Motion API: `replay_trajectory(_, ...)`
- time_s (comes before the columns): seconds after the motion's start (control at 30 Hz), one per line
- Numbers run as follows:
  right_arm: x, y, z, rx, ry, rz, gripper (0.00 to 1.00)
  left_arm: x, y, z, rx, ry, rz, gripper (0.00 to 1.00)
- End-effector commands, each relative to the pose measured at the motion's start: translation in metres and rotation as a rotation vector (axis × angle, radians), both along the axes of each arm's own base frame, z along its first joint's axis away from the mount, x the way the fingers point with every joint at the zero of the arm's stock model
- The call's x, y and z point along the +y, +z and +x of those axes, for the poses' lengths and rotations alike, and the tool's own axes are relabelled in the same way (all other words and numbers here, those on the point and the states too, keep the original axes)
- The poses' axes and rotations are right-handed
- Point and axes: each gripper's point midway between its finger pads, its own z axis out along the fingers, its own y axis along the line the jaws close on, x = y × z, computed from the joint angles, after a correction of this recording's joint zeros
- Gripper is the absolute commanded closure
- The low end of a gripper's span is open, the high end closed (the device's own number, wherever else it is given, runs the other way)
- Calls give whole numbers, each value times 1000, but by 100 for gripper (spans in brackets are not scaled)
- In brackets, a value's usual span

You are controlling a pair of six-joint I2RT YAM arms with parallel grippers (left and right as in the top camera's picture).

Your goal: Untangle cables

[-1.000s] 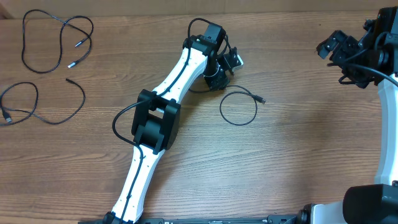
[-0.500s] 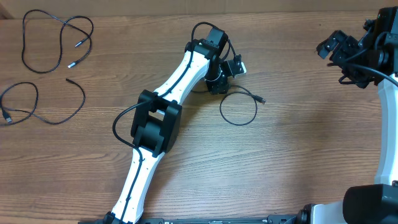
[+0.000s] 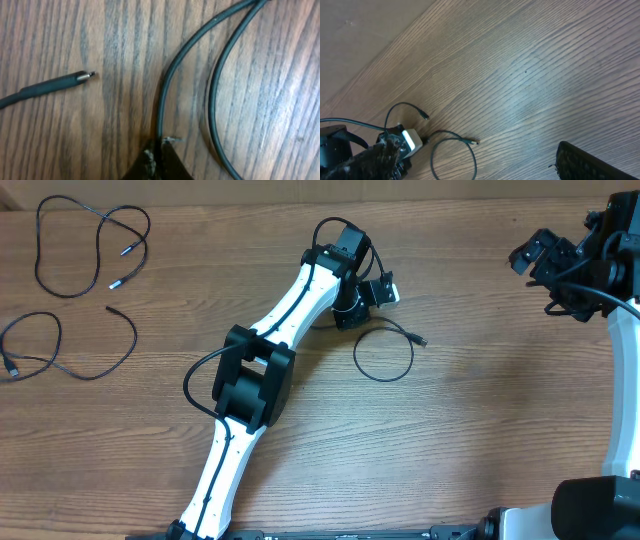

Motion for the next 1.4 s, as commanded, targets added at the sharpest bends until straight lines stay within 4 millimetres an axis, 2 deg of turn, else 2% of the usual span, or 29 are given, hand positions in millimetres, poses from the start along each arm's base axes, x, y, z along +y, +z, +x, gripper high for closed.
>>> replay_trajectory(0.0,0,7,3,-21,-1,2,0,12,-52,-29,121,-12,86,96)
replay_trajectory(0.2,0,7,3,-21,-1,2,0,11,-48,-30,139,30,81,96)
replay_trajectory(0.3,0,7,3,-21,-1,2,0,5,-29,-20,132,149,50,96)
replay_trajectory(0.33,0,7,3,-21,-1,2,0,1,-18,-14,122,192,30,96)
replay_trajectory(0.43,0,7,3,-21,-1,2,0,-10,30,11,89,381,-61,96)
replay_trajectory(0.47,0,7,3,-21,-1,2,0,-14,60,22,74,471,-117,96)
replay_trajectory(0.6,0,7,3,-21,-1,2,0,-19,140,35,29,571,-259,96)
replay_trajectory(0.73,0,7,3,-21,-1,2,0,-28,208,28,13,516,-410,96)
replay_trajectory(0.83,0,7,3,-21,-1,2,0,-31,256,12,26,465,-521,96)
replay_trajectory(0.97,0,7,3,-21,-1,2,0,-23,300,1,67,509,-623,96)
replay_trajectory(1.1,0,7,3,-21,-1,2,0,-11,326,-4,92,534,-685,96)
replay_trajectory(1.2,0,7,3,-21,-1,2,0,-2,331,-4,104,555,-693,96)
replay_trajectory(1.27,0,7,3,-21,-1,2,0,3,326,-2,101,576,-671,96)
replay_trajectory(1.3,0,7,3,-21,-1,2,0,11,313,2,88,627,-614,92)
replay_trajectory(1.33,0,7,3,-21,-1,2,0,13,306,2,83,647,-585,87)
replay_trajectory(1.37,0,7,3,-21,-1,2,0,12,293,0,91,665,-539,74)
